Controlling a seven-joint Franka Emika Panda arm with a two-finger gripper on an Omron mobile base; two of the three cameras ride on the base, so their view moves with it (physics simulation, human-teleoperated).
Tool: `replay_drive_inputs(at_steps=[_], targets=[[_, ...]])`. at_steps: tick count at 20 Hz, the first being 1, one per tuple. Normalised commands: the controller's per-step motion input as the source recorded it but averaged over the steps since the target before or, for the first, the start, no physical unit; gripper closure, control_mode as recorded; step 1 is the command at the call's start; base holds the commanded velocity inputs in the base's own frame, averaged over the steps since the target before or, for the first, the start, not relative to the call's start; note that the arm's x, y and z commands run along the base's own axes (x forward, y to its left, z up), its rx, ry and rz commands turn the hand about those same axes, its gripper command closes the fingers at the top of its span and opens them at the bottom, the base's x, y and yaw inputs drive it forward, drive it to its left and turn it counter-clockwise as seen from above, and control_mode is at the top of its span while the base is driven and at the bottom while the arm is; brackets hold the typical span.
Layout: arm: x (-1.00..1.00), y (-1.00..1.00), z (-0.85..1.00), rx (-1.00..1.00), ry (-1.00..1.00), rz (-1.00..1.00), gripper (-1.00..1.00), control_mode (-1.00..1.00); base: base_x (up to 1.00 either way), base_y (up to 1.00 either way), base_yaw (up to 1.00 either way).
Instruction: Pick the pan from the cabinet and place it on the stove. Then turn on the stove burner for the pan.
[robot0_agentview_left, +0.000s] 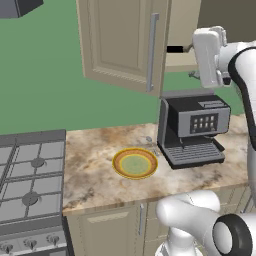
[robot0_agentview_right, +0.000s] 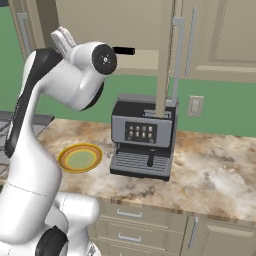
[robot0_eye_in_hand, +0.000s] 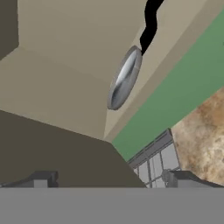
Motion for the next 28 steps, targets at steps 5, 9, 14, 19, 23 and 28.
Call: replay_drive_inputs(at_steps=[5,9,14,19,23,28], targets=[[0.54,0.4,-0.21,0.04,0.12,0.06,-1.0,-1.0,0.0,0.0,0.0],[0.45,0.29,-0.1,0.04,0.12,0.06,-1.0,-1.0,0.0,0.0,0.0],[0.06,0.39,-0.03,0.01,0.07,0.1,-1.0,-1.0,0.0,0.0,0.0],[-0.32,0.47,0.0,0.0,0.01,0.14,-1.0,-1.0,0.0,0.0,0.0],[-0.64,0.5,0.0,0.0,0.0,0.16,-1.0,-1.0,0.0,0.0,0.0],[-0.6,0.58,-0.01,0.0,0.0,0.14,-1.0,-1.0,0.0,0.0,0.0]])
